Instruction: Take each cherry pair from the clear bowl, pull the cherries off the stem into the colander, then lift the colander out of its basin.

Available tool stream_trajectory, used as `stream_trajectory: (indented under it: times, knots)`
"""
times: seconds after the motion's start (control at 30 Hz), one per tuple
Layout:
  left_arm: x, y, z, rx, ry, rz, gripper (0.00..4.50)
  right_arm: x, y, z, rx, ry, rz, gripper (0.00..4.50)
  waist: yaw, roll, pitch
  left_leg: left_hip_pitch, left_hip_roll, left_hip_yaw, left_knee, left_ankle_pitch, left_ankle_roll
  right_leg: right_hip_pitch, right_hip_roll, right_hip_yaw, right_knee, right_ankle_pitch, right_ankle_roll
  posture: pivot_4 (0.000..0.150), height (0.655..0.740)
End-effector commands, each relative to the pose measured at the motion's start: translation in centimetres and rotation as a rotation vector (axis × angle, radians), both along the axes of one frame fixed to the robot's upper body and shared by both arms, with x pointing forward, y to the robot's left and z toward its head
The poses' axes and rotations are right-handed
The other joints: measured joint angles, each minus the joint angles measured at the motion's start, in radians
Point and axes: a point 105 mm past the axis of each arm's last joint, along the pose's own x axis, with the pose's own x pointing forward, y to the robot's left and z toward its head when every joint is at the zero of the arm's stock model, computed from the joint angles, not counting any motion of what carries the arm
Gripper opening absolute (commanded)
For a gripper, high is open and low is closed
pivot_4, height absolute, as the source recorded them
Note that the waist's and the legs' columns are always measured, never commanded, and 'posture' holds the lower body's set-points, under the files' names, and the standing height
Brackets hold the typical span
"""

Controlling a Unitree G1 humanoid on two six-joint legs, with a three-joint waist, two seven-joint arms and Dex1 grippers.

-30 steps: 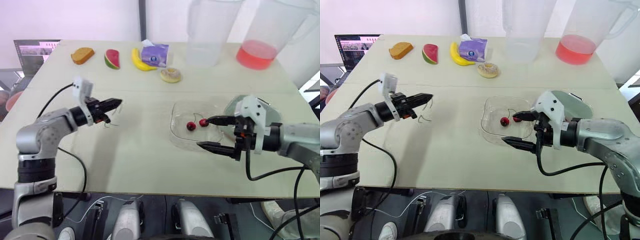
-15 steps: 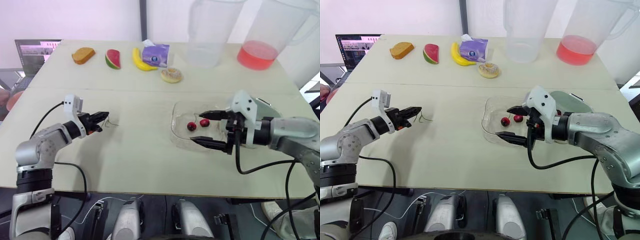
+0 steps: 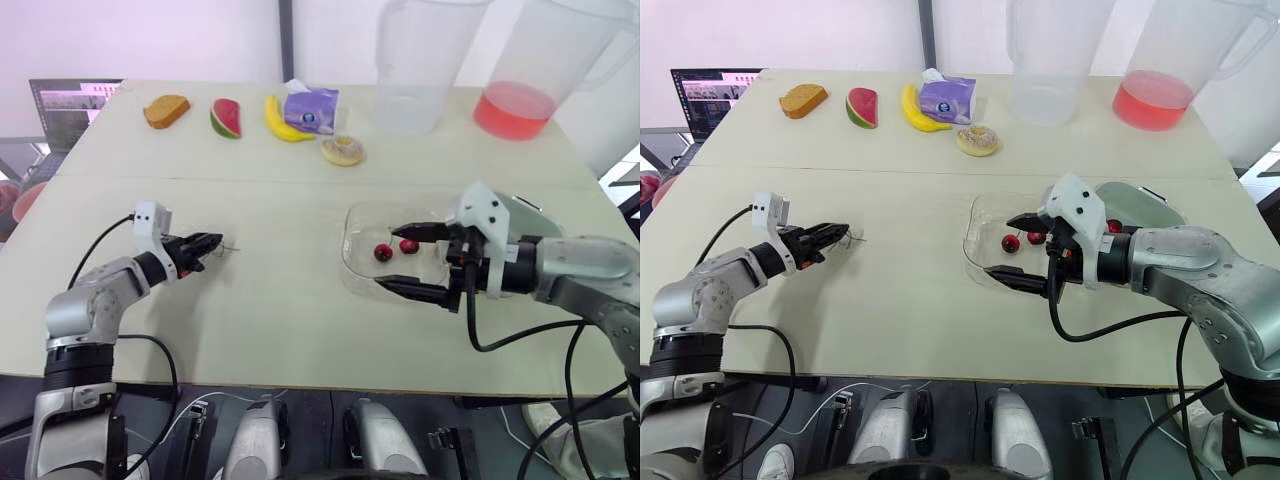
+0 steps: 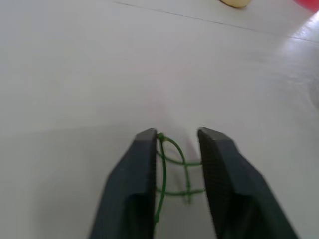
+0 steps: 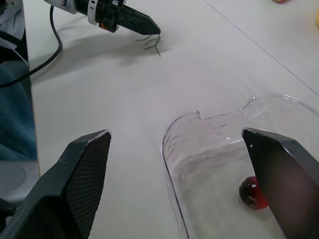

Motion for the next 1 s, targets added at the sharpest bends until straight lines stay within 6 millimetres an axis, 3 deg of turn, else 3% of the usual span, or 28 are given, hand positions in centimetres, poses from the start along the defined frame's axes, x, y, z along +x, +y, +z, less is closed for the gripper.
stream_trajectory:
  times: [0.03, 0.1, 0.13, 0.33, 0.37, 0.5, 0.7, 0.87, 1.0]
  knots:
    - [0.3, 0.1, 1.0, 0.011, -0.047, -0.004, 3.31, -0.4, 0.3, 1.2, 0.007, -0.054, 0.02, 4.5, 0.0, 0.0, 0.0, 0.0, 0.0, 0.0, 0.0, 0.0, 0.0, 0.0, 0.0, 0.0, 0.0, 0.0, 0.0, 0.15, 0.74]
    - [0.5, 0.3, 1.3, 0.013, -0.056, 0.002, 4.32, -0.5, 0.3, 1.3, 0.01, -0.056, 0.019, 4.5, 0.0, 0.0, 0.0, 0.0, 0.0, 0.0, 0.0, 0.0, 0.0, 0.0, 0.0, 0.0, 0.0, 0.0, 0.0, 0.15, 0.74]
    - [0.5, 0.3, 1.5, 0.016, -0.061, 0.003, 4.42, -0.5, 0.3, 1.4, 0.013, -0.057, 0.019, 4.5, 0.0, 0.0, 0.0, 0.0, 0.0, 0.0, 0.0, 0.0, 0.0, 0.0, 0.0, 0.0, 0.0, 0.0, 0.0, 0.15, 0.74]
    - [0.7, 0.4, 2.2, 0.04, -0.095, -0.007, 4.42, -0.5, 0.2, 1.5, 0.019, -0.056, 0.015, 4.5, 0.0, 0.0, 0.0, 0.0, 0.0, 0.0, 0.0, 0.0, 0.0, 0.0, 0.0, 0.0, 0.0, 0.0, 0.0, 0.15, 0.74]
    - [0.7, 0.1, 3.0, 0.051, -0.127, -0.029, 4.42, -0.5, 0.2, 1.6, 0.024, -0.055, 0.011, 4.5, 0.0, 0.0, 0.0, 0.0, 0.0, 0.0, 0.0, 0.0, 0.0, 0.0, 0.0, 0.0, 0.0, 0.0, 0.0, 0.15, 0.74]
    - [-0.5, -3.0, 8.3, 0.133, -0.307, -0.254, 4.42, -0.3, -0.3, 2.0, 0.051, -0.052, -0.019, 4.5, 0.002, -0.001, 0.0, -0.001, 0.0, 0.0, 0.0, 0.0, 0.0, 0.0, 0.0, -0.001, 0.0, 0.0, 0.0, 0.15, 0.74]
    - [-4.5, -7.0, 11.3, 0.209, -0.355, -0.621, 4.42, 0.0, -1.2, 2.2, 0.074, -0.038, -0.081, 4.5, -0.002, 0.0, 0.0, 0.0, 0.0, 0.0, -0.001, 0.0, 0.0, 0.0, 0.0, 0.0, 0.0, 0.0, 0.0, 0.15, 0.74]
    - [-8.0, -8.5, 10.3, 0.295, -0.293, -0.89, 4.42, 0.6, -2.6, 1.5, 0.022, -0.01, -0.153, 4.5, -0.004, 0.0, 0.0, 0.0, 0.0, 0.001, -0.001, 0.0, 0.0, 0.0, 0.001, 0.0, 0.0, 0.0, 0.0, 0.15, 0.74]
    - [-8.4, -8.7, 9.6, 0.34, -0.291, -0.943, 4.42, 1.3, -3.8, 0.8, -0.019, 0.028, -0.226, 4.5, -0.001, 0.0, 0.0, 0.001, 0.0, 0.001, -0.001, 0.0, 0.0, 0.0, 0.001, 0.001, 0.0, 0.0, 0.0, 0.15, 0.74]
